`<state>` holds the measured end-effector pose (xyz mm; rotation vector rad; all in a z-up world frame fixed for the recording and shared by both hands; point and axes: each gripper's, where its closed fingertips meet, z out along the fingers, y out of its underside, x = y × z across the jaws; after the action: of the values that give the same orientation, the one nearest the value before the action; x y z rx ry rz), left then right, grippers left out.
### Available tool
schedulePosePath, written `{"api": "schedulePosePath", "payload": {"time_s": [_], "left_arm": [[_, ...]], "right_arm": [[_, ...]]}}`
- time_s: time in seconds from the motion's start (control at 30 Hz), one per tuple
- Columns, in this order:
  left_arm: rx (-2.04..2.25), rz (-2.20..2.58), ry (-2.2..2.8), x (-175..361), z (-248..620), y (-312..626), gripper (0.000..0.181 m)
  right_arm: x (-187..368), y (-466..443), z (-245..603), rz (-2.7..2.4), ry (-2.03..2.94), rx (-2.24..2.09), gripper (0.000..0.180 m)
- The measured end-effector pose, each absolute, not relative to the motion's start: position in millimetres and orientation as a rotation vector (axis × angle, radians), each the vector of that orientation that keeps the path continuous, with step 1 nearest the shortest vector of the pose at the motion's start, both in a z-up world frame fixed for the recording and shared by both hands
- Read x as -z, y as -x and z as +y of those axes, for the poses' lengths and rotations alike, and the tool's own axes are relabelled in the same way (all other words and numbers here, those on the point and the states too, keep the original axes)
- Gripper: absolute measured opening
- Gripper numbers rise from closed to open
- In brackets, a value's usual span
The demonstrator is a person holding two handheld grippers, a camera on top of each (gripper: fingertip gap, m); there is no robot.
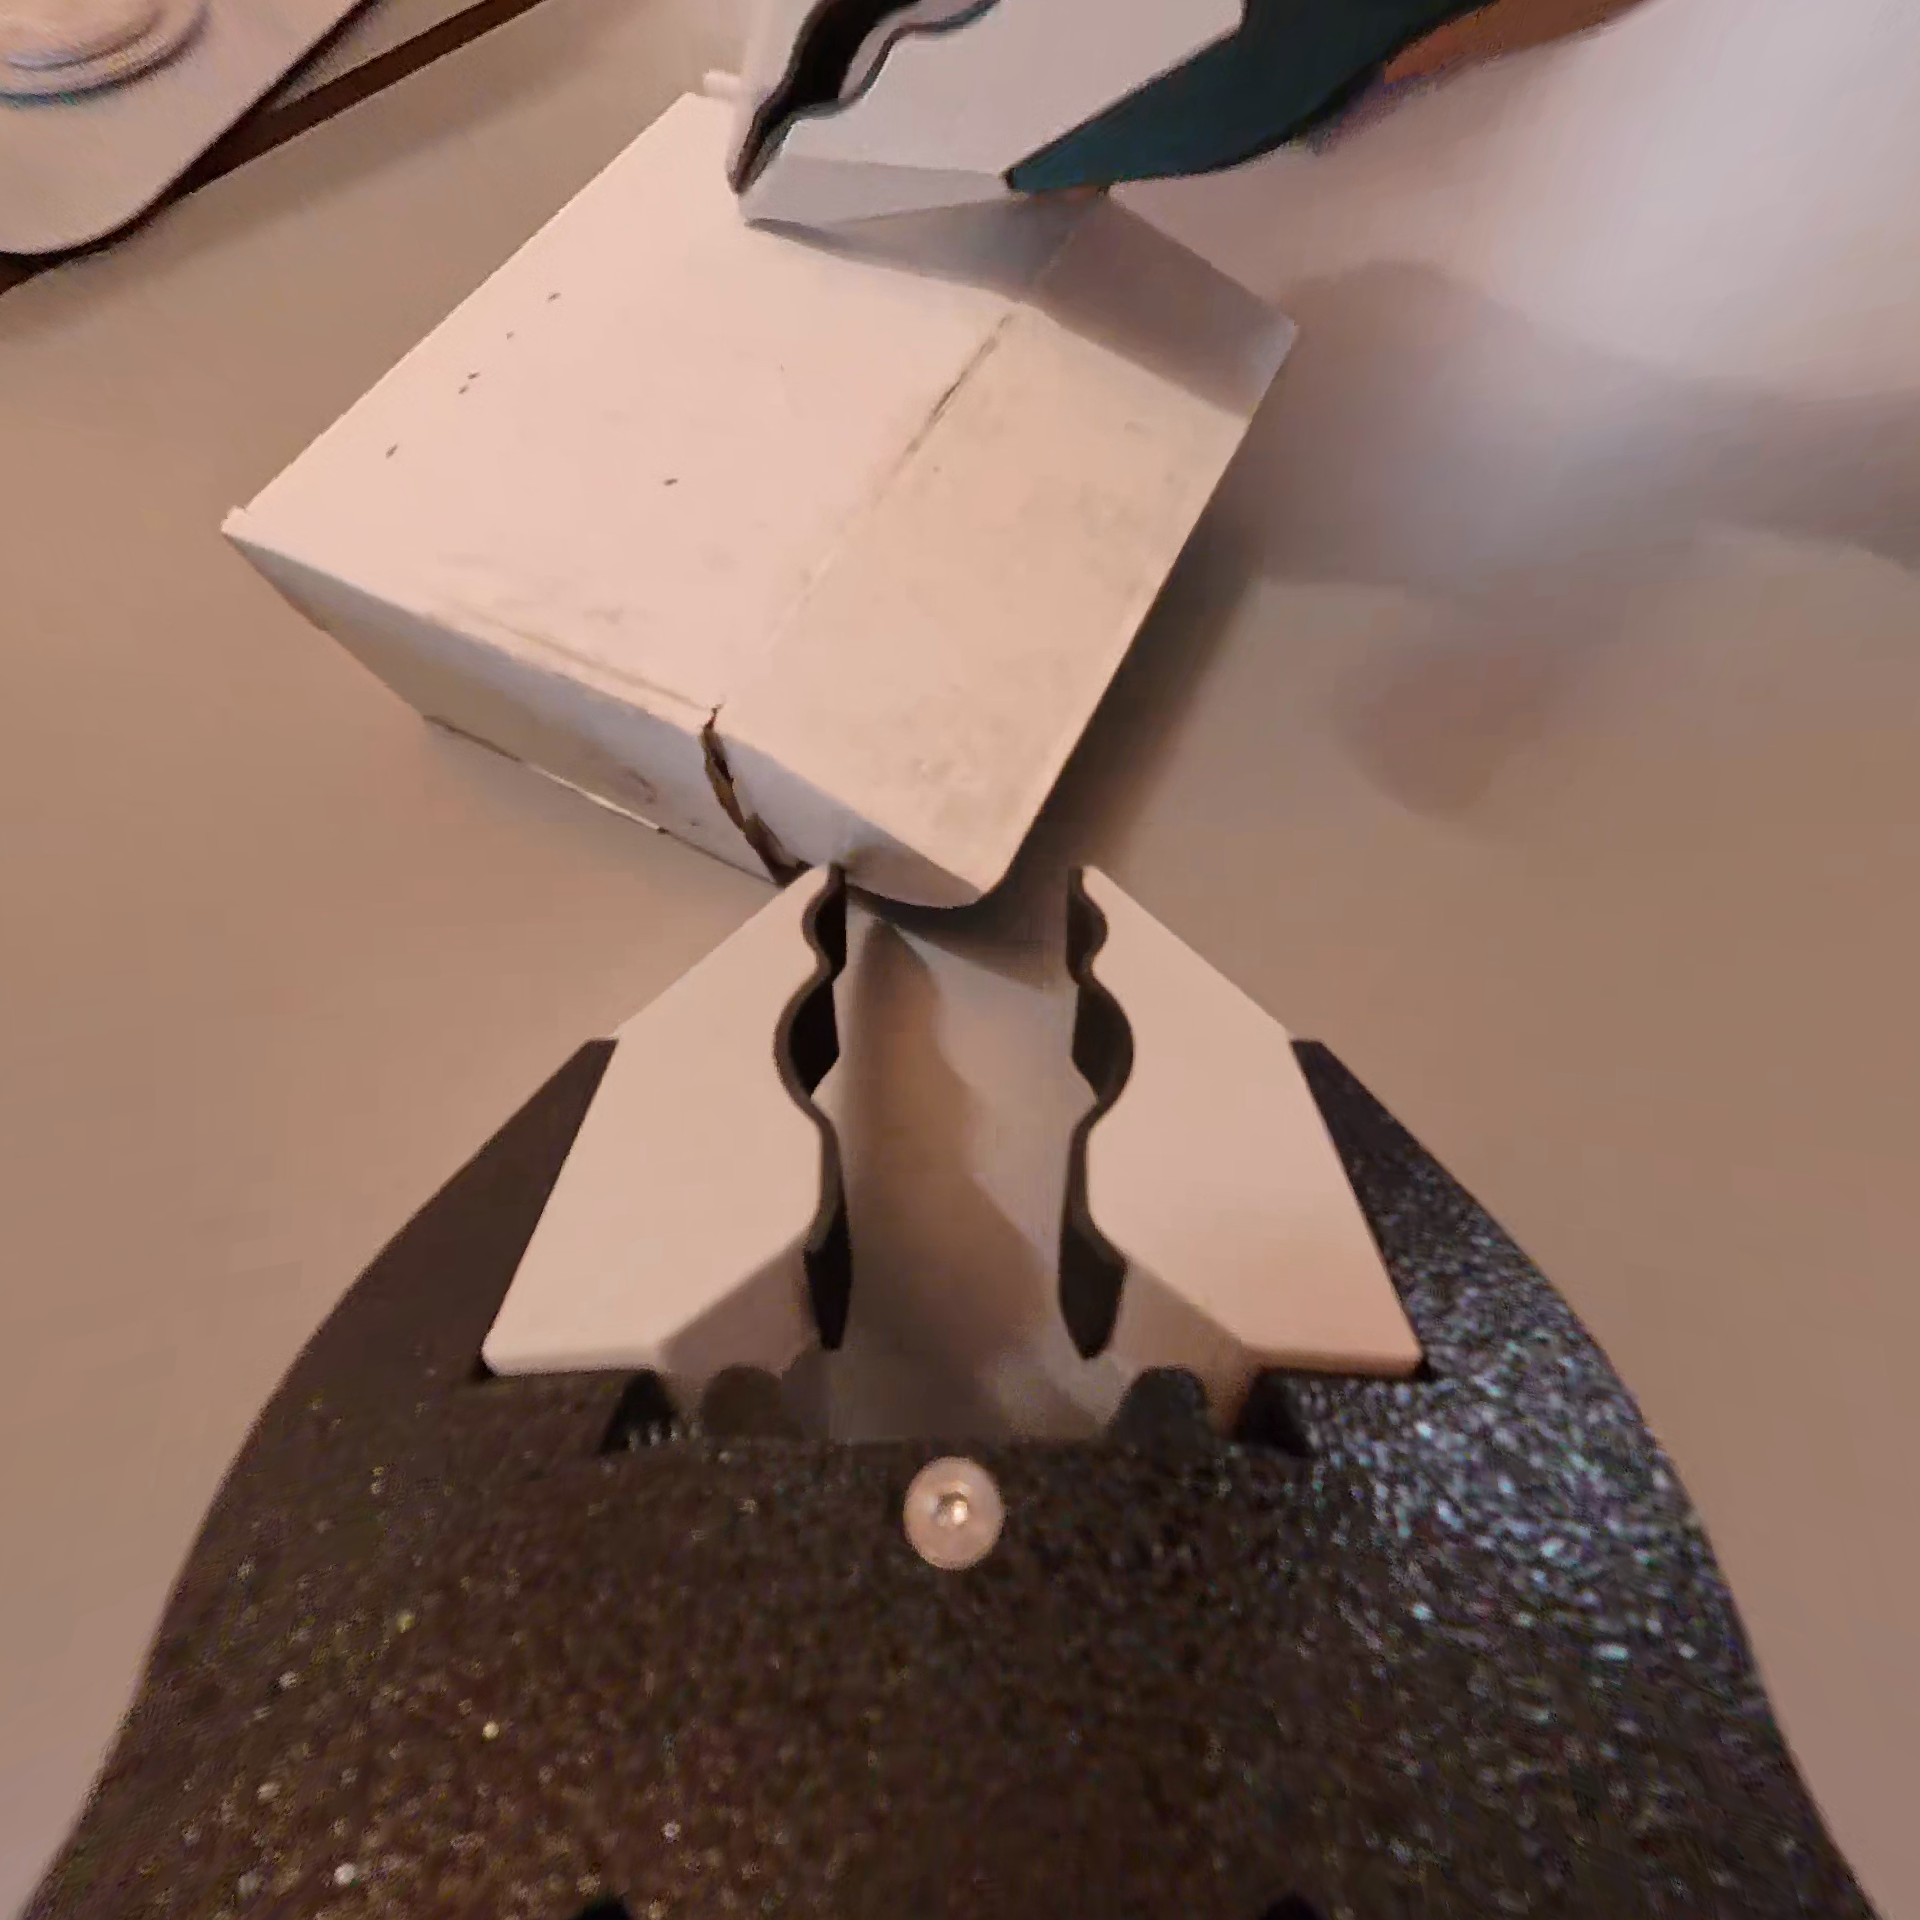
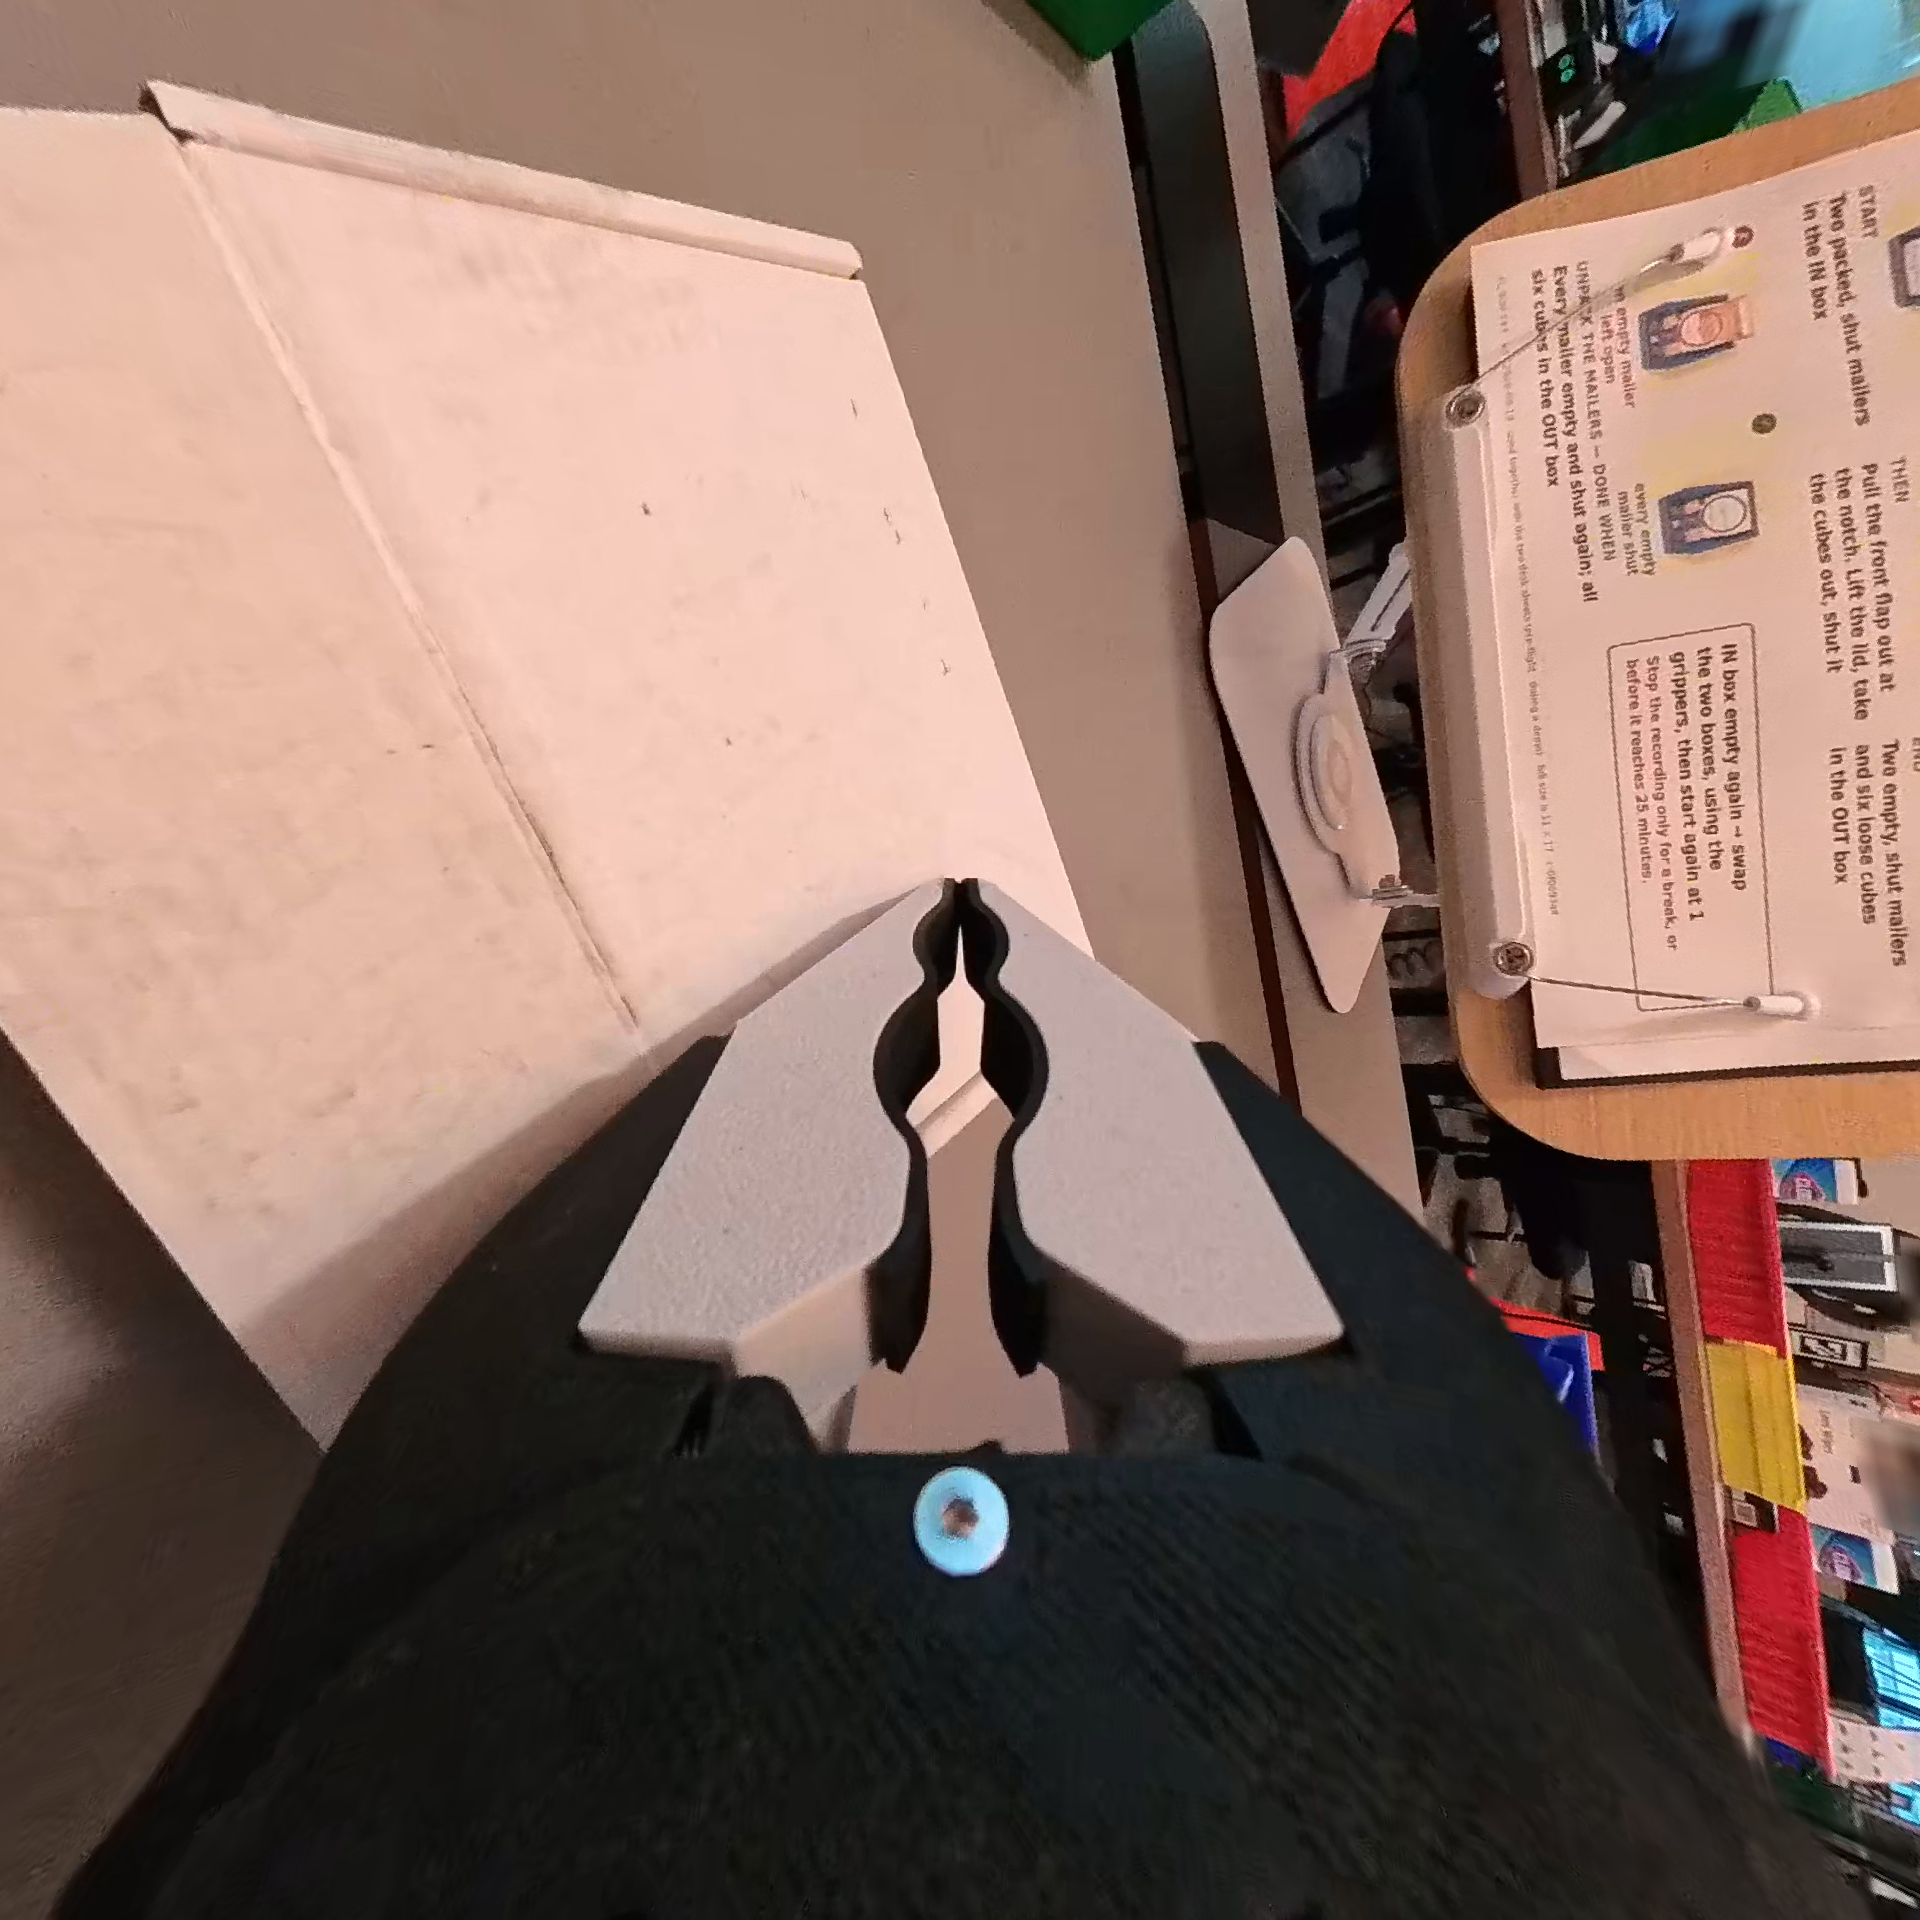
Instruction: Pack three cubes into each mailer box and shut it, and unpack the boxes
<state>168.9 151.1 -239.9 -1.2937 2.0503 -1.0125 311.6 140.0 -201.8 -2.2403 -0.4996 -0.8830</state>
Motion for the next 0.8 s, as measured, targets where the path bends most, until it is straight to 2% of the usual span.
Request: {"api": "schedulePosePath", "payload": {"time_s": [0.03, 0.1, 0.17, 0.27, 0.47, 0.5, 0.57, 0.67, 0.7, 0.77, 0.8], "left_arm": [[1.086, 2.052, 1.308, 236.6, 149.2, -168.1, 0.044], [1.24, 2.015, 1.354, 227.6, 149.7, -168.9, 0.046], [1.342, 1.937, 1.395, 218.8, 155.5, -174.1, 0.036], [1.292, 1.925, 1.52, 229.1, 163.9, -182.0, 0.027], [1.171, 1.945, 1.525, 235.4, 167.3, -185.8, 0.027], [1.179, 1.943, 1.532, 235.5, 167.7, -185.0, 0.027], [1.157, 1.93, 1.546, 235.7, 173.0, -184.3, 0.044], [1.162, 1.929, 1.52, 231.1, 178.2, -182.6, 0.054], [1.167, 1.923, 1.496, 228.3, 180.3, -183.1, 0.057], [1.185, 1.938, 1.429, 224.7, 181.8, -185.0, 0.065], [1.188, 1.97, 1.402, 225.5, 181.2, -186.3, 0.07]], "right_arm": [[201.8, -311.6, 140.0, -0.491, 2.237, 0.877, 0.0], [201.7, -311.6, 139.9, -0.483, 2.232, 0.868, 0.0], [201.8, -311.7, 139.9, -0.482, 2.233, 0.863, 0.0], [201.9, -311.6, 139.9, -0.495, 2.231, 0.86, 0.0], [202.2, -312.0, 139.4, -0.493, 2.24, 0.835, 0.0], [201.8, -311.9, 139.5, -0.502, 2.236, 0.841, 0.0], [199.3, -310.9, 136.6, -0.541, 2.211, 0.839, 0.0], [172.1, -315.8, 112.7, -0.308, 2.154, 0.749, 0.0], [169.3, -305.4, 102.1, -0.241, 2.157, 0.589, 0.011], [173.0, -285.2, 82.9, -0.142, 2.174, 0.289, 0.06], [178.2, -282.7, 76.3, -0.108, 2.189, 0.222, 0.078]]}}
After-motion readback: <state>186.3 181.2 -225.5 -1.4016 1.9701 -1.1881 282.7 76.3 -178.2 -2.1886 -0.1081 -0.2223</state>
